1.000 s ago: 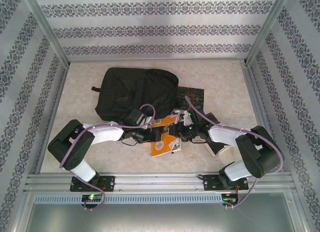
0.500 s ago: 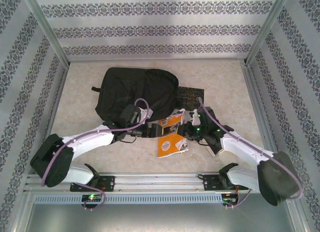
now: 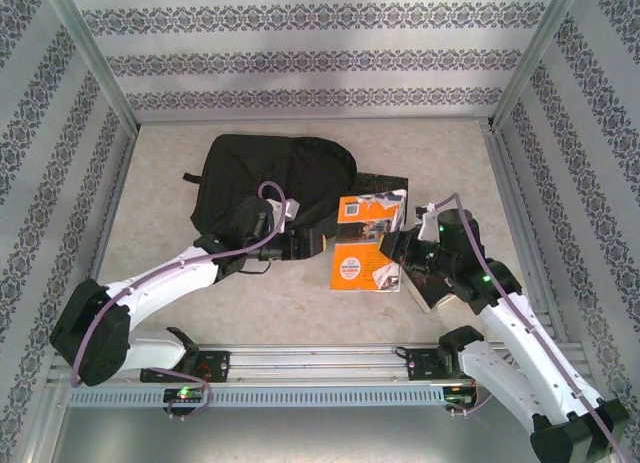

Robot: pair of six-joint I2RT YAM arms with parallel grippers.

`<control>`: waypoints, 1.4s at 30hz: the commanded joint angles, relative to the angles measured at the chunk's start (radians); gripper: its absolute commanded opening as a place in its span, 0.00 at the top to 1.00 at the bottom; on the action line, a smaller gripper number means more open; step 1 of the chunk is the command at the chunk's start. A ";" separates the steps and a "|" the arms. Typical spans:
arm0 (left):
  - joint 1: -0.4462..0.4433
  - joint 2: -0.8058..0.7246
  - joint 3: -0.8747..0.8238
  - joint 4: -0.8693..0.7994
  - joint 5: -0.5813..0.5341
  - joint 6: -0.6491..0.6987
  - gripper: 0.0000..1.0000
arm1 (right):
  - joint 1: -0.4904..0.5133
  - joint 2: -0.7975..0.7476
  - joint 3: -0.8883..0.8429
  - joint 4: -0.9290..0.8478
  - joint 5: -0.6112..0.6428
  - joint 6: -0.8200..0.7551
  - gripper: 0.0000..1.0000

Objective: Pack the student bag

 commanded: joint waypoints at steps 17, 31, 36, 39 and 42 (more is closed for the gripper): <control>0.066 0.162 -0.010 0.928 0.384 -0.508 0.40 | 0.000 0.067 0.075 0.266 -0.238 -0.015 0.76; 0.113 0.125 -0.031 1.095 0.293 -0.594 1.00 | -0.020 0.058 0.051 0.170 0.017 -0.011 0.25; 0.122 0.064 -0.004 1.050 0.169 -0.572 1.00 | -0.024 0.032 -0.075 0.393 -0.036 0.203 0.09; 0.122 0.023 0.020 1.001 0.085 -0.542 1.00 | -0.020 0.027 -0.162 0.588 -0.052 0.380 0.05; 0.122 -0.012 0.051 0.945 0.021 -0.505 1.00 | 0.000 0.026 -0.225 0.769 -0.033 0.522 0.03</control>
